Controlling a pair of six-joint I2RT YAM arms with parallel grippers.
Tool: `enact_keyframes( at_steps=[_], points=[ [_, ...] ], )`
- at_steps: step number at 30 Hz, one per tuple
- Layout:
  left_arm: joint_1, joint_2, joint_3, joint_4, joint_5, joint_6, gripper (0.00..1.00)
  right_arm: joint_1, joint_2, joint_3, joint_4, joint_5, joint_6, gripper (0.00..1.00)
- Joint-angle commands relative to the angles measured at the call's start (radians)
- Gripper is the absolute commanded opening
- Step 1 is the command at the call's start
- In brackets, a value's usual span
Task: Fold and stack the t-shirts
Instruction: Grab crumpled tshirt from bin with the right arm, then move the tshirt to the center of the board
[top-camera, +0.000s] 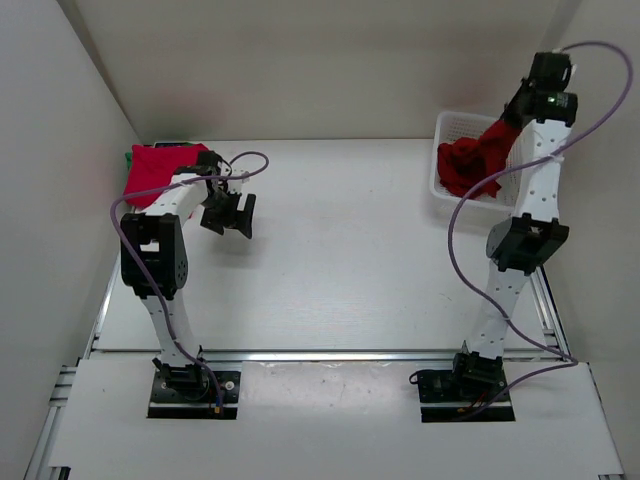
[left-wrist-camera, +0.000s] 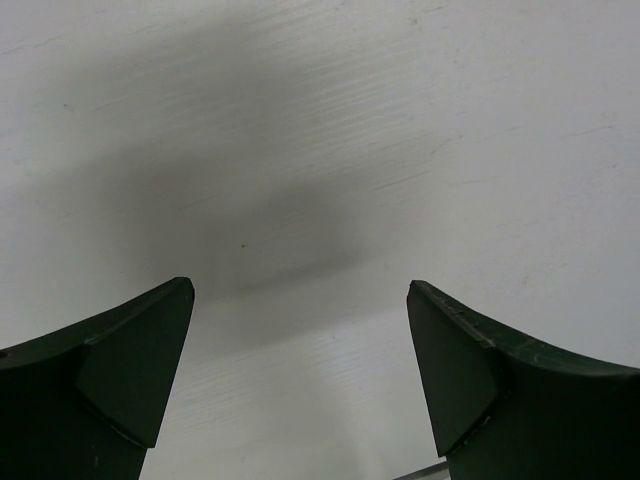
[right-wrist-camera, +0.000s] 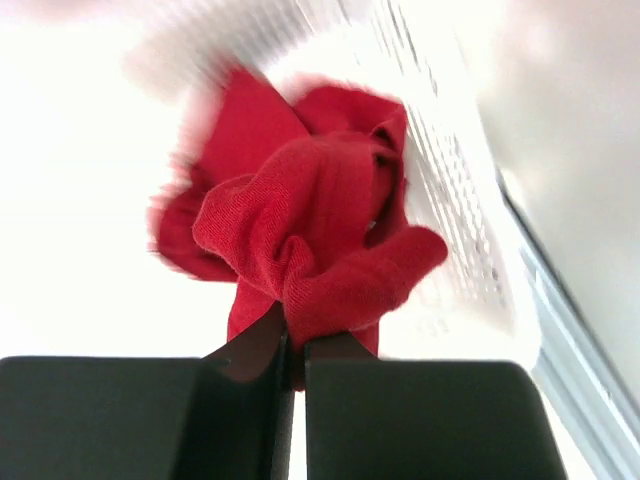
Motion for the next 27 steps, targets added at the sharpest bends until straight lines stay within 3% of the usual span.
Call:
enact_keyframes(
  at_steps=[1,7,13,17,27],
  points=[
    [-0.025,-0.105,0.000,0.001,0.007,0.005,0.99,0.044,-0.254,0.141,0.121,-0.007,-0.017,0.00],
    [-0.068,-0.181,-0.051,0.032,-0.048,0.005,0.99,0.205,-0.542,0.144,0.370,-0.157,-0.041,0.00],
    [-0.077,-0.228,-0.046,0.037,-0.085,-0.006,0.99,0.409,-0.624,0.135,0.473,-0.333,-0.012,0.00],
    [-0.055,-0.239,-0.028,0.049,-0.112,-0.018,0.99,0.527,-0.615,0.075,0.464,-0.346,-0.003,0.00],
    [0.021,-0.241,0.017,0.053,-0.161,-0.020,0.99,0.551,-0.396,-0.173,0.386,-0.464,0.162,0.03]
  ],
)
